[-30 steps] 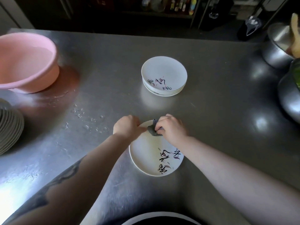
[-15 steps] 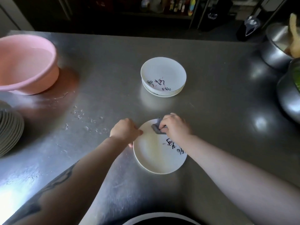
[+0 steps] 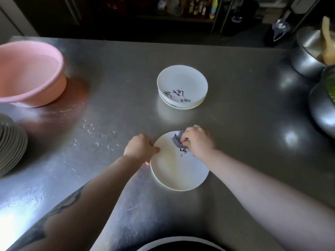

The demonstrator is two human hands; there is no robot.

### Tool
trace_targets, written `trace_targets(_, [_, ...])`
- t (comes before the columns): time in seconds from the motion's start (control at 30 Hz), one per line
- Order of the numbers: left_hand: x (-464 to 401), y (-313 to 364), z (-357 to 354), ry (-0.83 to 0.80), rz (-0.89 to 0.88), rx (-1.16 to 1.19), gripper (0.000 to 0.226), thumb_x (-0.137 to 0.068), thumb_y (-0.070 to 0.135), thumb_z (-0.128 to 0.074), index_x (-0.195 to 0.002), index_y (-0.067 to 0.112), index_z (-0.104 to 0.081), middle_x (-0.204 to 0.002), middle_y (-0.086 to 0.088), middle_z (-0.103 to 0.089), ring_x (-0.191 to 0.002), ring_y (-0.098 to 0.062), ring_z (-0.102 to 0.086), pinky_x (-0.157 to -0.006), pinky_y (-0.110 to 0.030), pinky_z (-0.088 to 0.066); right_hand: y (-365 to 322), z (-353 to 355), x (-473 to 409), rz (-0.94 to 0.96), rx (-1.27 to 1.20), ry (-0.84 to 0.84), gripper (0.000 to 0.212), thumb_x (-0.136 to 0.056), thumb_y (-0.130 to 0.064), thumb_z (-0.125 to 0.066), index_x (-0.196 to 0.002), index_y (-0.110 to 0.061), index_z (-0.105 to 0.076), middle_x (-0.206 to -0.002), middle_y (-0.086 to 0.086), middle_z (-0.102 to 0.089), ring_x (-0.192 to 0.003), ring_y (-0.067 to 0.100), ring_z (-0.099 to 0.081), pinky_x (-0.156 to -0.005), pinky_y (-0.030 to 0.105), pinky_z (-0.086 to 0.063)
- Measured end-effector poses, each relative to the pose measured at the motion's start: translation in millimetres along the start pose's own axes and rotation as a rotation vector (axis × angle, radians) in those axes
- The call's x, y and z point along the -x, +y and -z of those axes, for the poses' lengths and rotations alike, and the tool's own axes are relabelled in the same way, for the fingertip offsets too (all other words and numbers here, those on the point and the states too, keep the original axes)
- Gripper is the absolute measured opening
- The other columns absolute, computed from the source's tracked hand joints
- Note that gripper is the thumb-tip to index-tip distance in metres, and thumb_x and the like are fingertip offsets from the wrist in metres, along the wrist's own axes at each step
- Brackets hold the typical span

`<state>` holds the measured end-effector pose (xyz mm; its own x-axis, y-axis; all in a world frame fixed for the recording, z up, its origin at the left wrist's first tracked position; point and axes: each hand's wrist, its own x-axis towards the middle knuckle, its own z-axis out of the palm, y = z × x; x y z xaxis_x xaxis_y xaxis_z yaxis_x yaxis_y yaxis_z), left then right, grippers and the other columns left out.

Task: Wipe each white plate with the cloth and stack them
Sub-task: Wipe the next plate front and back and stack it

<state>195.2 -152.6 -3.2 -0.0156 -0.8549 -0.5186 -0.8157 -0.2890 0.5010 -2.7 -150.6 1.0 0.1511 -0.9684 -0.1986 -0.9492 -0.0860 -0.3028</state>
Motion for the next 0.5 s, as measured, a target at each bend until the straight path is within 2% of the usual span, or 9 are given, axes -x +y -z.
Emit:
trace_targets(0.17, [14.3, -12.9, -10.9, 0.066, 0.029, 0.143, 0.02, -0.079, 0.014, -0.063, -0.065, 0.01, -0.05, -0.048, -0.011, -0.064, -0.041, -0.026, -0.063, -0.045, -0.025, -0.051, 21.1, 10.0, 26.8, -0.111, 0.068, -0.055, 0.016, -0.083, -0.019, -0.063, -0.091, -0.03, -0.072, -0.103, -0.002, -0.061, -0.1, 0.022, -0.058, -0.068, 0.023, -0.032])
trace_targets(0.3, [26.7, -17.8, -19.9, 0.123, 0.05, 0.217, 0.014, -0.08, 0.013, -0.062, -0.071, 0.004, -0.055, -0.048, -0.012, -0.064, -0.043, -0.029, -0.065, -0.048, -0.027, -0.053, 19.0, 3.5, 67.6, -0.144, 0.009, -0.089, 0.016, -0.081, -0.02, -0.062, -0.088, -0.03, -0.074, -0.1, -0.003, -0.063, -0.096, 0.019, -0.059, -0.065, 0.021, -0.029])
trace_targets(0.4, [34.0, -20.6, -24.4, 0.145, 0.07, 0.26, 0.015, -0.08, 0.013, -0.061, -0.07, 0.005, -0.054, -0.048, -0.013, -0.064, -0.043, -0.03, -0.064, -0.049, -0.026, -0.051, 2.6, -8.3, 96.0, -0.148, -0.115, -0.139, 0.013, -0.076, -0.02, -0.064, -0.081, -0.027, -0.074, -0.087, -0.006, -0.07, -0.084, 0.016, -0.064, -0.061, 0.021, -0.038])
trace_targets(0.5, [40.0, -20.0, -28.7, 0.194, 0.083, 0.274, 0.018, -0.08, 0.014, -0.061, -0.066, 0.008, -0.051, -0.05, -0.012, -0.064, -0.041, -0.027, -0.062, -0.045, -0.022, -0.045, -25.1, -22.5, 108.1, -0.121, -0.255, -0.188, 0.009, -0.075, -0.025, -0.07, -0.082, -0.03, -0.074, -0.085, -0.01, -0.072, -0.084, 0.013, -0.063, -0.073, 0.023, -0.049])
